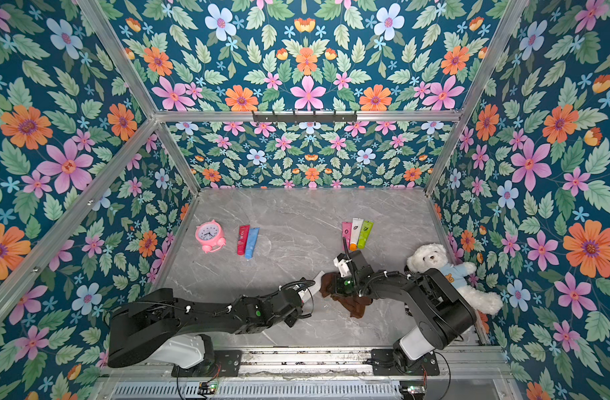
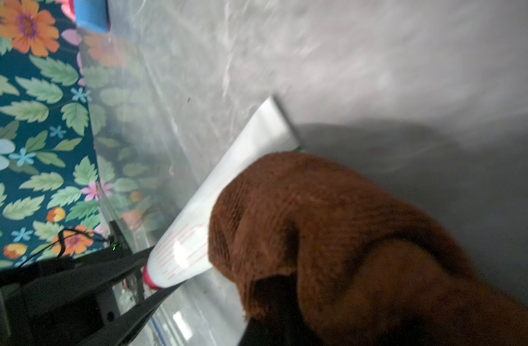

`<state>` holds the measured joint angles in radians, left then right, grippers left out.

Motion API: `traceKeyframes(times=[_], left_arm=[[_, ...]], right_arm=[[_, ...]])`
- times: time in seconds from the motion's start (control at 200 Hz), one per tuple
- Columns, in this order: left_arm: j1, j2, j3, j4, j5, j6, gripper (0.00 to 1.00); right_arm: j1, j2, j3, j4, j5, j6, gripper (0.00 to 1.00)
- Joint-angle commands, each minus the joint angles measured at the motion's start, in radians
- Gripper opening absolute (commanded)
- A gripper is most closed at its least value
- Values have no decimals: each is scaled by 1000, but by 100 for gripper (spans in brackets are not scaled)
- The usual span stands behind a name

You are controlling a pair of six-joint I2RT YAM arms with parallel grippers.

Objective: Wipe the surface of the toothpaste tube
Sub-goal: Wipe the dirt from the toothpaste tube.

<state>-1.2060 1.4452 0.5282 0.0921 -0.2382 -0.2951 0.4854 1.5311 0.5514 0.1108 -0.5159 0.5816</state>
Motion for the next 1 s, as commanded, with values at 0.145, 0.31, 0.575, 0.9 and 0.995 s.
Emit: traceKeyframes(times=[0.145, 0.31, 0.575, 0.9, 0.995], left_arm=[[-1, 7, 7, 11, -13, -6, 0], [-1, 21, 15, 9, -7, -2, 0], [-1, 25, 19, 8, -4, 0, 0], [0, 20, 16, 8, -5, 0, 0], [-1, 1, 11, 2, -13, -12, 0]], right_arm=[[-18, -90, 89, -112, -17, -76, 0], [-3, -53, 96, -82, -48, -60, 0], [118, 75, 133, -44, -110, -32, 0], [93, 103, 165, -114, -56, -63, 0], [45, 110, 191, -217, 49, -113, 0]])
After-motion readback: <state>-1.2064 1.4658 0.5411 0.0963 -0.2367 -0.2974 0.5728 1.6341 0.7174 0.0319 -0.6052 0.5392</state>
